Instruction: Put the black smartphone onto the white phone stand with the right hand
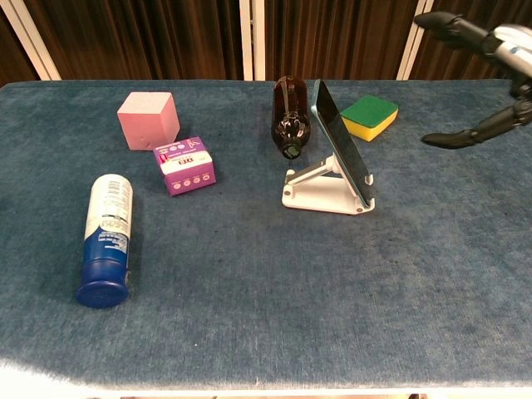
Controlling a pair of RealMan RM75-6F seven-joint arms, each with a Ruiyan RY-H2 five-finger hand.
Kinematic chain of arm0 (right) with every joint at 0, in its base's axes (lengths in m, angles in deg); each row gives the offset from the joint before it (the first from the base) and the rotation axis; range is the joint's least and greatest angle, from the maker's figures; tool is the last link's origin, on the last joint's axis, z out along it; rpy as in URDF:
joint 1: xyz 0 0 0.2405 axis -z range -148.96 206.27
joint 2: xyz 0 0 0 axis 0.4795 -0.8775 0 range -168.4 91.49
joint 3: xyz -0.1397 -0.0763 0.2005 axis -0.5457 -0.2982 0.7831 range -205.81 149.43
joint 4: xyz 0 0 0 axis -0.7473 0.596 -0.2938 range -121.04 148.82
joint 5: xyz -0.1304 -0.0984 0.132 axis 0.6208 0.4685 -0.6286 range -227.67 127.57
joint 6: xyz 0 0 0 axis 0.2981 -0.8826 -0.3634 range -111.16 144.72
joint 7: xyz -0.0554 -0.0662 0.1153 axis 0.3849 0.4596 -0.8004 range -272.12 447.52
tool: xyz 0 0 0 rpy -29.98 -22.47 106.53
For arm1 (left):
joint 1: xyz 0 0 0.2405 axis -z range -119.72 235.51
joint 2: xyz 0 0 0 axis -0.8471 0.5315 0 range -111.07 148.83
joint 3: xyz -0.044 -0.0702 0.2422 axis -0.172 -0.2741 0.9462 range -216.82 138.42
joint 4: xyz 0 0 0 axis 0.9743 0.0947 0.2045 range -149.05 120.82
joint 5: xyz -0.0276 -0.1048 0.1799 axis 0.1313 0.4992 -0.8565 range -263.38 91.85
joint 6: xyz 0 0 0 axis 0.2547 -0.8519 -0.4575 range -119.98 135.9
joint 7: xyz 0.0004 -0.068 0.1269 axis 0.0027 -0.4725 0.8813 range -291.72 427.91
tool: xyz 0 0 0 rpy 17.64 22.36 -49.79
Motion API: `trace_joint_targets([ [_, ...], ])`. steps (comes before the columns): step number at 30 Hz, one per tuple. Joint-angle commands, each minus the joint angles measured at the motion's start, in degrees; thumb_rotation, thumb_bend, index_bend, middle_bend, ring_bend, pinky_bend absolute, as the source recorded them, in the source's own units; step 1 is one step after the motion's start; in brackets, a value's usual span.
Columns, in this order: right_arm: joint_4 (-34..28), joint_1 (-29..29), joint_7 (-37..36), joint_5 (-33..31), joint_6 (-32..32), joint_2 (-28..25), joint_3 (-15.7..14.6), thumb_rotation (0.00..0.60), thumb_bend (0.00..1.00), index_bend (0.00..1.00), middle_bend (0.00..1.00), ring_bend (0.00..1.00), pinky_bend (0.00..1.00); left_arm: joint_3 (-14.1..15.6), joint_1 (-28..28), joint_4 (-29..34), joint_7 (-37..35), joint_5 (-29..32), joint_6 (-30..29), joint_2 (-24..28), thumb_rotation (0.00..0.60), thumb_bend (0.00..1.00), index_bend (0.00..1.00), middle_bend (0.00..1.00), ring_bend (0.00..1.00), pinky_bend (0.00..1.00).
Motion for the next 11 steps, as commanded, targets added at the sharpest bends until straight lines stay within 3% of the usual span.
trace_joint_targets([
  [1, -24.23, 10.66, 23.05, -6.8, -3.3, -21.55, -3.96, 0.6, 0.28, 0.01, 0.04, 0.0, 0.01, 0.06, 0.01, -0.36, -0.28, -0.26, -0.21, -0.38, 0.6, 0.11, 0.17, 0.16, 0.06, 0.0],
  [6, -24.4, 17.42, 19.64, -5.31, -8.5, -24.97, -6.96, 0.6, 0.28, 0.02, 0.04, 0.0, 0.01, 0.13, -0.27, -0.84, -0.72, -0.69, -1.06, -0.98, 0.6, 0.11, 0.17, 0.16, 0.06, 0.0],
  [11, -21.2, 22.04, 14.61, -3.39, -12.38, -24.0, -7.94, 0.6, 0.28, 0.02, 0.04, 0.0, 0.01, 0.24, -0.61, -1.15, -1.05, -0.86, -1.69, -1.4, 0.6, 0.11, 0.17, 0.16, 0.06, 0.0],
])
